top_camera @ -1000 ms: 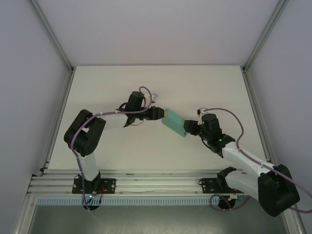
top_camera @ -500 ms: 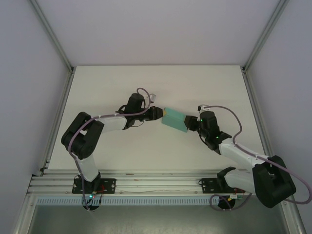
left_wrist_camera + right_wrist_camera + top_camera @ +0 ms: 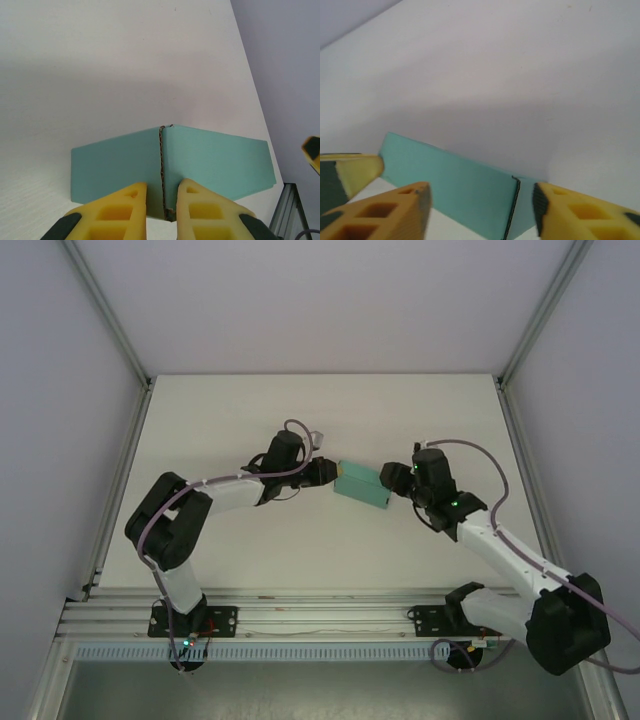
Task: Assemble paper box
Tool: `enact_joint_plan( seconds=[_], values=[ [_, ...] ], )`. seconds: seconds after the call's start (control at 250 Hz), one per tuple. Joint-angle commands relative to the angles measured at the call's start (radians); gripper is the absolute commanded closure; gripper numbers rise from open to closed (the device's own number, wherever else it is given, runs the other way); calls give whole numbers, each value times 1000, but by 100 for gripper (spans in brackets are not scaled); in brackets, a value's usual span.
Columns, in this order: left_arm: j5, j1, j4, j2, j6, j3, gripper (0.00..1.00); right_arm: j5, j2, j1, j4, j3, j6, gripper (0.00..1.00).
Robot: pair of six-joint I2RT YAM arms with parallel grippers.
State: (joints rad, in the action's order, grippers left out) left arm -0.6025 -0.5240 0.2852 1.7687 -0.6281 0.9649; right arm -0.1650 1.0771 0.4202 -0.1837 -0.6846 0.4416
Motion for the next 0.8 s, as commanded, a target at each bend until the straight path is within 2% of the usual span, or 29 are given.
enact_joint_plan(
  seconds=[0.0,0.088,0.22,0.3,0.512,0.676,0.799],
  values=[
    [88,-13,-210,24,29,-30,82,-68,-6,-16,-90,18,83,52],
    [74,-13,-213,29,36,-21,82,-86,13,-39,-65,32,94,61],
    [59,-15,-218,41,43,-12,82,-129,63,-76,-20,24,90,69],
    [46,-16,-212,43,44,-15,82,-146,104,-91,-37,6,83,77],
    [35,-19,-230,55,60,4,82,-215,187,-107,-23,30,82,82],
    [34,-19,-252,73,71,24,85,-180,222,-109,-104,47,49,92],
    [36,-19,-262,86,71,29,90,-157,245,-107,-138,77,43,94]
  ],
)
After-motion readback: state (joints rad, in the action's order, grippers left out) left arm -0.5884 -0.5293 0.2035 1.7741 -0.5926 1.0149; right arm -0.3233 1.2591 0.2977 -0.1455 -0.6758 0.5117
